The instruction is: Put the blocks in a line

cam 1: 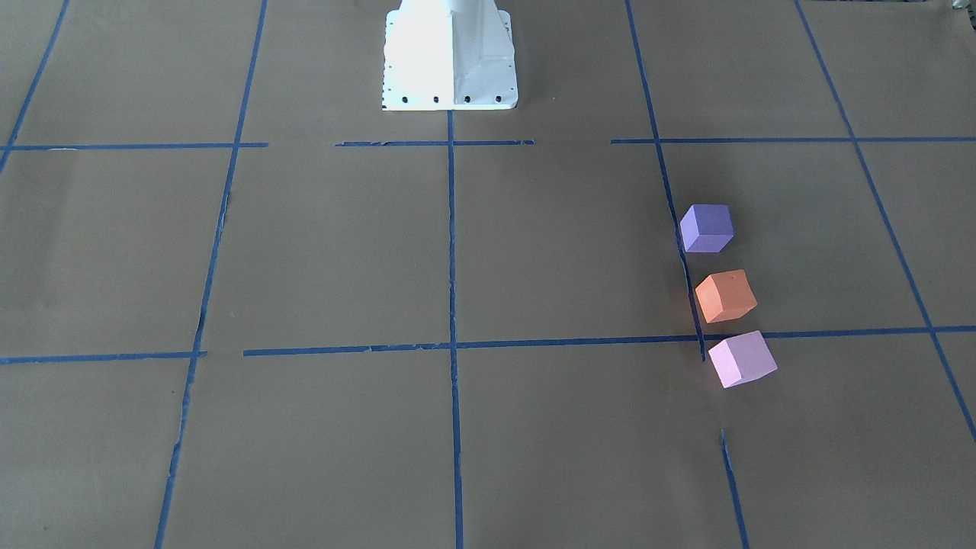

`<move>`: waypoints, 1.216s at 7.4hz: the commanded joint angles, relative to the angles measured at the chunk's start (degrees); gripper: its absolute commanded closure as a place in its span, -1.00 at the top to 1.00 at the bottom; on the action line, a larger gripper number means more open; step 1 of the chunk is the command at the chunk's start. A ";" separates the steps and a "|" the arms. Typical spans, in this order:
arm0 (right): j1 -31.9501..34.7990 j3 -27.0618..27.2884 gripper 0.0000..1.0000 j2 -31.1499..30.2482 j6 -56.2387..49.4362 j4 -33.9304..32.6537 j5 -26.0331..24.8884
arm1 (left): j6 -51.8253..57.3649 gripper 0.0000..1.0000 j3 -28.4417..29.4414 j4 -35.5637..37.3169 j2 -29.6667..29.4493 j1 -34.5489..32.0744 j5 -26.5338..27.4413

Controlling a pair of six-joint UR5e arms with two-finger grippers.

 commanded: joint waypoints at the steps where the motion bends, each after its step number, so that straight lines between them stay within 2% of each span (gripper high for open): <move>1: 0.04 0.00 1.00 0.00 0.00 -0.04 0.00 | 8.23 1.00 1.99 0.70 2.45 -0.81 -0.16; 6: 0.04 0.00 1.00 0.00 0.00 0.05 0.00 | 8.69 1.00 2.69 0.44 2.37 -0.63 -0.07; 9: -0.05 0.00 1.00 0.00 0.00 0.05 0.00 | 14.50 1.00 4.28 0.70 2.19 -0.63 -0.16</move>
